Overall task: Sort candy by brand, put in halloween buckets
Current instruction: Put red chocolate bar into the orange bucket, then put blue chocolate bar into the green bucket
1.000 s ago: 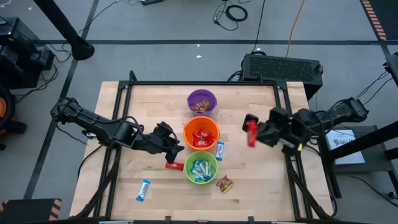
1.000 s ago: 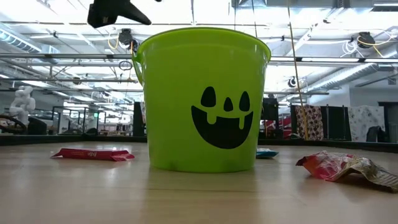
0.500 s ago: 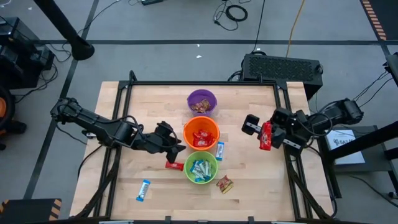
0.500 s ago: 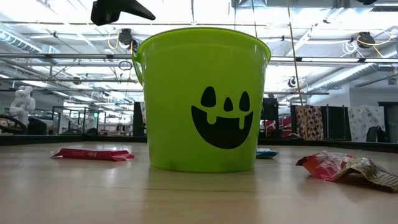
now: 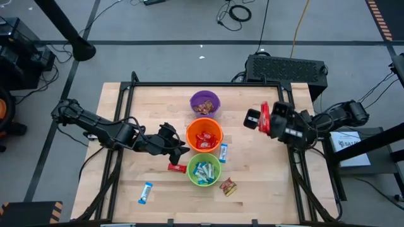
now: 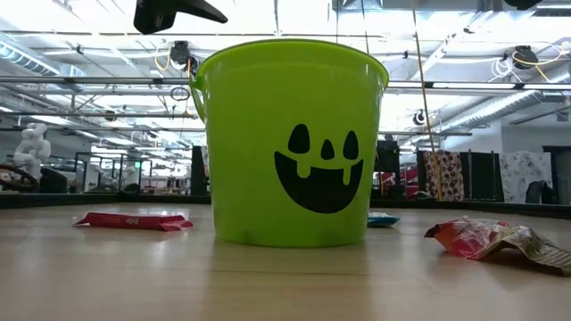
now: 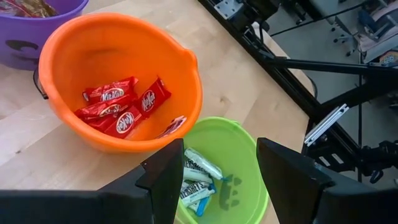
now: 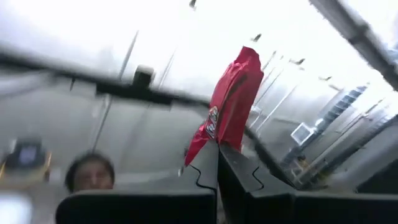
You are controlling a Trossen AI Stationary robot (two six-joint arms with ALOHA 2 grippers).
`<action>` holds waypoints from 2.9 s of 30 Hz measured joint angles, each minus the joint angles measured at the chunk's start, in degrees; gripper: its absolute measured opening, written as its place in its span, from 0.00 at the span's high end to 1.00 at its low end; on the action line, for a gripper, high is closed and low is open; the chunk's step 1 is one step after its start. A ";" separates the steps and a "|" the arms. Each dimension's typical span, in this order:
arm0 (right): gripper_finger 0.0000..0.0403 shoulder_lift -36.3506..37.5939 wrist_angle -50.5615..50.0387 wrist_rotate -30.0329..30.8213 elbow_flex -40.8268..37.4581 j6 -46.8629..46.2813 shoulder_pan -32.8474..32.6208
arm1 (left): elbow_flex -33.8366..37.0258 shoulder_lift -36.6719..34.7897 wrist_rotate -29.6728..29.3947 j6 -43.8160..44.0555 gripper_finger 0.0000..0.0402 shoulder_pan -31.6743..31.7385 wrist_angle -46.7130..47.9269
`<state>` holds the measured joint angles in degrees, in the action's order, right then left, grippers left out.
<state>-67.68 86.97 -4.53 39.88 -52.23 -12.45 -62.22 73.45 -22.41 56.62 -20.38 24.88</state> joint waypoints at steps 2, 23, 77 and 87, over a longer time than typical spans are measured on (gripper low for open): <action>1.00 0.05 0.06 3.71 0.00 -4.31 0.14 | 0.00 0.00 -0.20 -0.15 0.48 0.00 0.02; 1.00 15.64 -41.16 -9.10 -0.01 30.25 11.20 | 0.00 0.00 -5.60 10.75 0.48 5.67 -4.77; 0.59 5.74 -65.78 -2.80 0.02 -3.73 18.06 | 0.29 -0.66 10.18 9.06 0.48 -8.22 14.19; 0.61 5.75 -67.97 -0.01 0.02 -3.23 13.77 | 8.24 -0.39 11.81 41.16 0.53 -25.97 17.82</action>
<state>-61.93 19.00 -4.54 39.90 -55.46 1.32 -53.98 73.06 -10.60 97.78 -46.35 42.71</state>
